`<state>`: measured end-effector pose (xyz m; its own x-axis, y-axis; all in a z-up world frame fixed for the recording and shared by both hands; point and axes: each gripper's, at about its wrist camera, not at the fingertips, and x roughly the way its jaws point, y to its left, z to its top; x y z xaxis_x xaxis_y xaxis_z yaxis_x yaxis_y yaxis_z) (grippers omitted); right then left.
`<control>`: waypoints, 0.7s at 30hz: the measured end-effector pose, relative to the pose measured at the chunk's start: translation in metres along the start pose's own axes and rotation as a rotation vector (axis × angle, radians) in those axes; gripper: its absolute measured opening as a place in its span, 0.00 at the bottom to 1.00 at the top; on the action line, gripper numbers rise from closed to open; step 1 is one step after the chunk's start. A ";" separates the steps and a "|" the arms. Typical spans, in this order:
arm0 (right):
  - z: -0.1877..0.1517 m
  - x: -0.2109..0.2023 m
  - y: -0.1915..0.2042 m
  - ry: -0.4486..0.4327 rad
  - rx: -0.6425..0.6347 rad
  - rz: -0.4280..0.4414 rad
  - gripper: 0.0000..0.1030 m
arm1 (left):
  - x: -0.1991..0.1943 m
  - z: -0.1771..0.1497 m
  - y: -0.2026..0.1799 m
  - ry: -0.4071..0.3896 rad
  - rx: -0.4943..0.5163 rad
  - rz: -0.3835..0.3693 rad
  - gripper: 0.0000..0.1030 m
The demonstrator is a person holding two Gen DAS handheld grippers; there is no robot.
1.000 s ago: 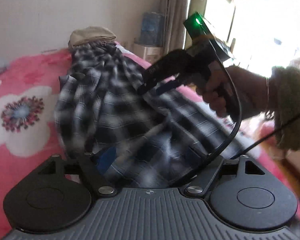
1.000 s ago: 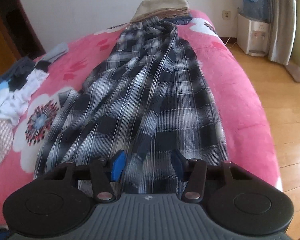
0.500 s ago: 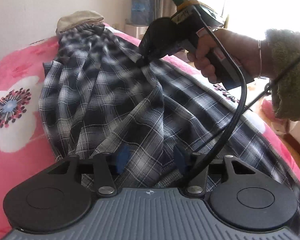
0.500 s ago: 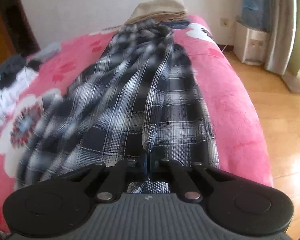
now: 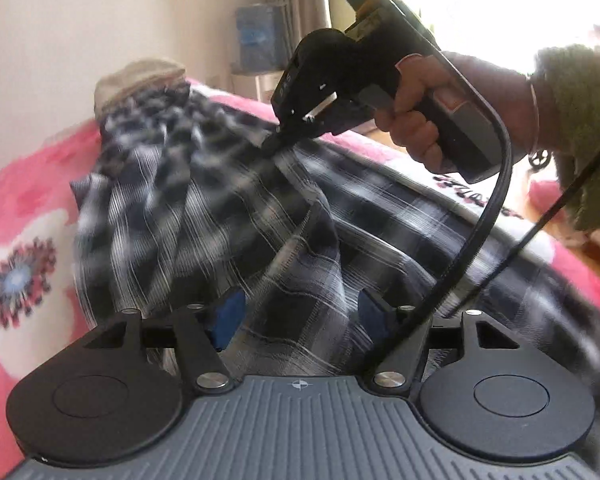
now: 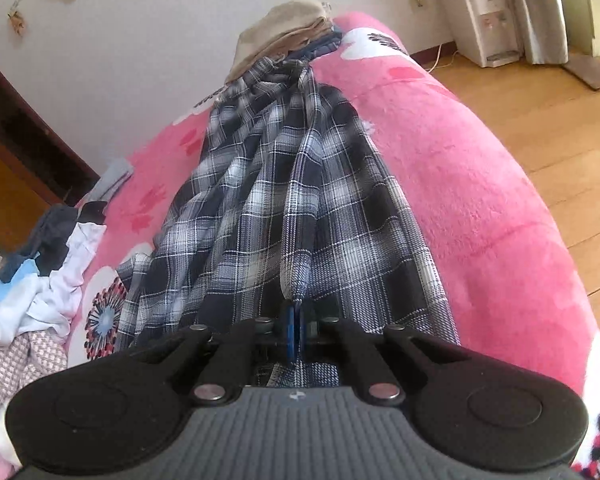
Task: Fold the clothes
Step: 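Grasp the folded garment edge with the right gripper while the left gripper grasps beside it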
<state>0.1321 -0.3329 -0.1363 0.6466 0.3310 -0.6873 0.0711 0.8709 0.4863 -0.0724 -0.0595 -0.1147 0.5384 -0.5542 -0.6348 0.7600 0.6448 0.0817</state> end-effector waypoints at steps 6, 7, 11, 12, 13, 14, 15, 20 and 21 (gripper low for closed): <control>0.002 0.000 -0.002 -0.014 0.030 0.023 0.02 | 0.012 0.008 0.007 0.031 0.027 0.024 0.18; 0.002 0.000 -0.003 -0.014 0.035 0.021 0.02 | 0.013 0.009 0.006 0.043 0.039 0.020 0.07; 0.003 -0.002 -0.002 -0.028 0.045 0.013 0.01 | 0.004 0.013 0.002 0.037 0.006 -0.025 0.00; 0.005 -0.005 -0.002 -0.038 0.048 0.013 0.01 | -0.001 0.017 0.002 0.029 -0.020 -0.048 0.00; 0.007 -0.009 -0.002 -0.053 0.051 0.015 0.01 | -0.006 0.022 0.003 0.018 -0.053 -0.079 0.00; 0.009 -0.013 -0.002 -0.068 0.053 0.018 0.01 | -0.011 0.028 0.004 0.005 -0.090 -0.116 0.00; 0.011 -0.018 -0.002 -0.083 0.057 0.021 0.01 | -0.015 0.035 0.004 -0.006 -0.122 -0.159 0.00; 0.017 -0.035 -0.012 -0.131 0.086 0.014 0.01 | -0.013 0.055 -0.005 -0.022 -0.205 -0.315 0.00; 0.017 -0.038 -0.015 -0.138 0.092 0.009 0.01 | -0.010 0.057 -0.005 -0.017 -0.230 -0.345 0.00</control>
<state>0.1196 -0.3646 -0.1089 0.7453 0.2798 -0.6052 0.1301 0.8292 0.5436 -0.0607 -0.0873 -0.0652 0.2739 -0.7654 -0.5823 0.7967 0.5197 -0.3084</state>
